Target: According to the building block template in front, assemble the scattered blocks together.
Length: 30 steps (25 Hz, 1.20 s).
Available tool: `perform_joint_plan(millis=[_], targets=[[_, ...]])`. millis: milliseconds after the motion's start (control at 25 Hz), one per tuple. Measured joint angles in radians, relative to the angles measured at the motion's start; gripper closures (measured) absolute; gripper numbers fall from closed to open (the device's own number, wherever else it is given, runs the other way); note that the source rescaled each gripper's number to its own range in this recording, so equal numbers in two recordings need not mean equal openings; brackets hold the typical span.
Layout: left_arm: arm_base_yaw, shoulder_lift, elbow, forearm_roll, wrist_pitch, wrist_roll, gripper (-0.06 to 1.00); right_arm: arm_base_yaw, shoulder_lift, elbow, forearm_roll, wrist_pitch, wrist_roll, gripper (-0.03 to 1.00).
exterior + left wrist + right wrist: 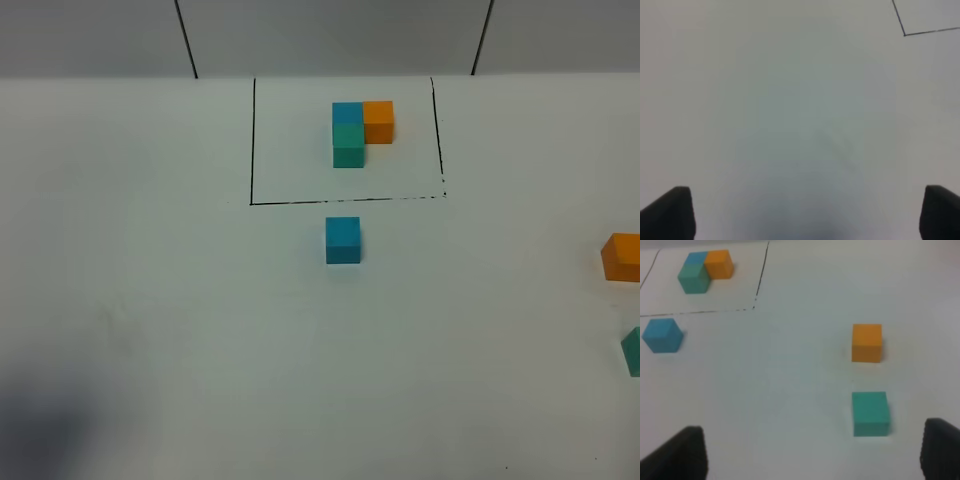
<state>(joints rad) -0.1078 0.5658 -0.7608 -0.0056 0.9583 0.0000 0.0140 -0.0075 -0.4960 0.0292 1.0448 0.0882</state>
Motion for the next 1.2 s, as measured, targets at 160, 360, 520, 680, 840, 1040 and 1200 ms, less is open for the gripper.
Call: perform_joint_plan(millis=[160, 360, 520, 680, 840, 1040, 1200], targets=[[0.000, -0.164, 0.083, -0.005, 0.027, 0.000, 0.06, 0.000, 0.000, 0.000, 0.000, 0.000, 0.000, 0.23], [0.000, -0.340, 0.175, -0.044, 0.063, 0.008, 0.08, 0.000, 0.000, 0.000, 0.000, 0.001, 0.000, 0.23], [0.000, -0.473, 0.229, -0.073, 0.063, 0.041, 0.10, 0.000, 0.000, 0.000, 0.000, 0.001, 0.000, 0.23], [0.000, -0.566, 0.241, -0.076, 0.081, 0.048, 0.11, 0.000, 0.000, 0.000, 0.000, 0.001, 0.003, 0.23], [0.000, -0.573, 0.255, -0.075, 0.097, 0.048, 0.13, 0.000, 0.000, 0.000, 0.000, 0.001, 0.007, 0.23], [0.000, -0.573, 0.255, -0.075, 0.098, 0.042, 0.20, 0.000, 0.000, 0.000, 0.000, 0.001, 0.007, 0.23], [0.000, -0.573, 0.255, -0.075, 0.098, 0.042, 0.30, 0.000, 0.000, 0.000, 0.000, 0.001, 0.007, 0.23]])
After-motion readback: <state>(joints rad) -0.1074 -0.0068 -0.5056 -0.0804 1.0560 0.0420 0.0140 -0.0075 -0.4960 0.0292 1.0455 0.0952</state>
